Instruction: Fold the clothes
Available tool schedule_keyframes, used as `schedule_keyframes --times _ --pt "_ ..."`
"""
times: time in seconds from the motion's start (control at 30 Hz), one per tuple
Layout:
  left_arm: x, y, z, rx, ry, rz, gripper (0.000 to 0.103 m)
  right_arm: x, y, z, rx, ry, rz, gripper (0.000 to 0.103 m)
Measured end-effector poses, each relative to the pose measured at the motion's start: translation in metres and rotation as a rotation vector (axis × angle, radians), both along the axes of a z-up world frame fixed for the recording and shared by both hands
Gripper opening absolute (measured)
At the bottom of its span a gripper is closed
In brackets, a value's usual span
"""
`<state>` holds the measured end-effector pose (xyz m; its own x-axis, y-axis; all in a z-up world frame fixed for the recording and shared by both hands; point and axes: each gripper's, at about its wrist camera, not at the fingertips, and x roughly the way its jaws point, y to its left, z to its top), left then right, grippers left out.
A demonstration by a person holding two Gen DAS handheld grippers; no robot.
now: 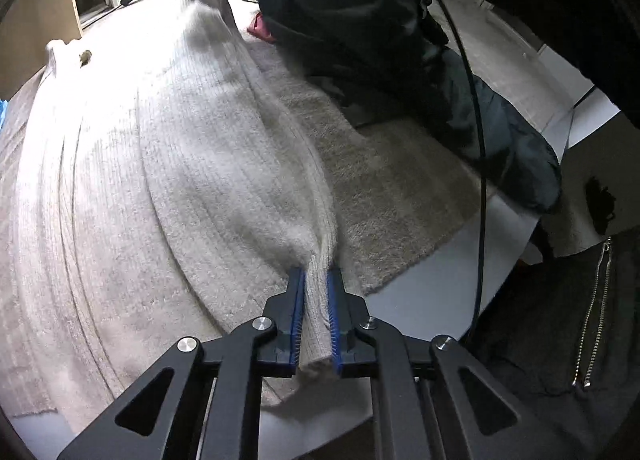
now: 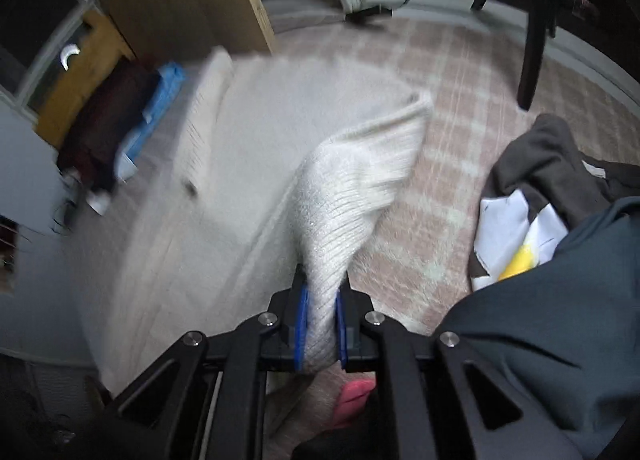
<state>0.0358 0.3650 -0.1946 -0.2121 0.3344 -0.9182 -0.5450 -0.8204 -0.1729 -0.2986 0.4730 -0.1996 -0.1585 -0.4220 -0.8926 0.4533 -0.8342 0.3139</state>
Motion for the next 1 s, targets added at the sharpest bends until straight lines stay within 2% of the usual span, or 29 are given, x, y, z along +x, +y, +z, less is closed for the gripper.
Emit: schedule_keyframes --times 0.1,0.13,0.2,0.23,0.27,0.3,0.43,0.5,0.57,0.6,0.63,0.67,0.77,0.83,0.87,0.93,0.97,1.0 --pt "-0.001 0.002 0.0 -0.005 0.0 -0.005 0.01 0.006 0.002 -0.019 0.132 -0.056 0.062 0.017" --pt "-0.002 0.002 0.0 -0.004 -0.003 -0.004 0.01 0.009 0.007 -0.015 0.113 -0.062 0.053 0.017" --pt "-0.002 0.003 -0.001 -0.006 -0.005 -0.005 0.01 0.003 0.018 -0.001 0.008 -0.048 -0.012 0.026" --pt "-0.002 0.003 -0.001 -0.008 -0.006 -0.007 0.011 -0.001 0.021 0.005 -0.023 -0.028 -0.039 0.038" --pt "-0.001 0.004 -0.002 -0.011 -0.006 -0.01 0.011 -0.006 0.024 0.012 -0.049 -0.009 -0.065 0.044" --pt "-0.002 0.004 -0.002 -0.011 -0.009 -0.01 0.011 -0.012 0.019 0.016 -0.029 0.011 -0.079 0.044" --pt "-0.003 0.006 -0.005 -0.017 -0.015 -0.012 0.012 -0.037 0.002 -0.003 0.012 0.021 -0.149 0.044" --pt "-0.003 0.006 -0.005 -0.017 -0.018 -0.012 0.012 -0.054 0.019 -0.013 0.0 -0.01 -0.192 0.045" --pt "-0.003 0.005 -0.005 -0.017 -0.02 -0.012 0.013 -0.061 0.008 -0.032 -0.001 -0.051 -0.2 0.045" --pt "-0.004 0.006 -0.006 -0.017 -0.02 -0.013 0.013 -0.062 0.007 -0.028 -0.016 -0.007 -0.195 0.044" --pt "-0.004 0.006 -0.006 -0.017 -0.02 -0.013 0.013 -0.064 0.005 -0.026 -0.012 0.015 -0.178 0.037" --pt "-0.004 0.006 -0.006 -0.015 -0.021 -0.011 0.013 -0.064 0.002 -0.022 -0.01 0.025 -0.158 0.008" --pt "-0.005 0.004 -0.008 -0.003 -0.024 -0.001 0.014 -0.069 -0.009 -0.009 0.048 0.13 -0.103 0.008" --pt "-0.005 0.004 -0.008 0.003 -0.027 0.004 0.014 -0.071 -0.013 -0.011 0.093 0.127 -0.09 0.009" --pt "-0.003 0.005 -0.008 0.004 -0.028 0.004 0.014 -0.071 -0.015 -0.012 0.103 0.111 -0.089 0.012" --pt "-0.003 0.006 -0.008 0.004 -0.03 0.003 0.014 -0.069 -0.014 -0.01 0.095 0.088 -0.104 0.03" --pt "-0.003 0.007 -0.008 0.003 -0.032 0.002 0.014 -0.066 -0.011 -0.007 0.079 0.078 -0.118 0.05" --pt "-0.002 0.005 -0.005 0.01 -0.035 0.008 0.014 -0.058 -0.004 0.0 0.055 0.061 -0.123 0.059"
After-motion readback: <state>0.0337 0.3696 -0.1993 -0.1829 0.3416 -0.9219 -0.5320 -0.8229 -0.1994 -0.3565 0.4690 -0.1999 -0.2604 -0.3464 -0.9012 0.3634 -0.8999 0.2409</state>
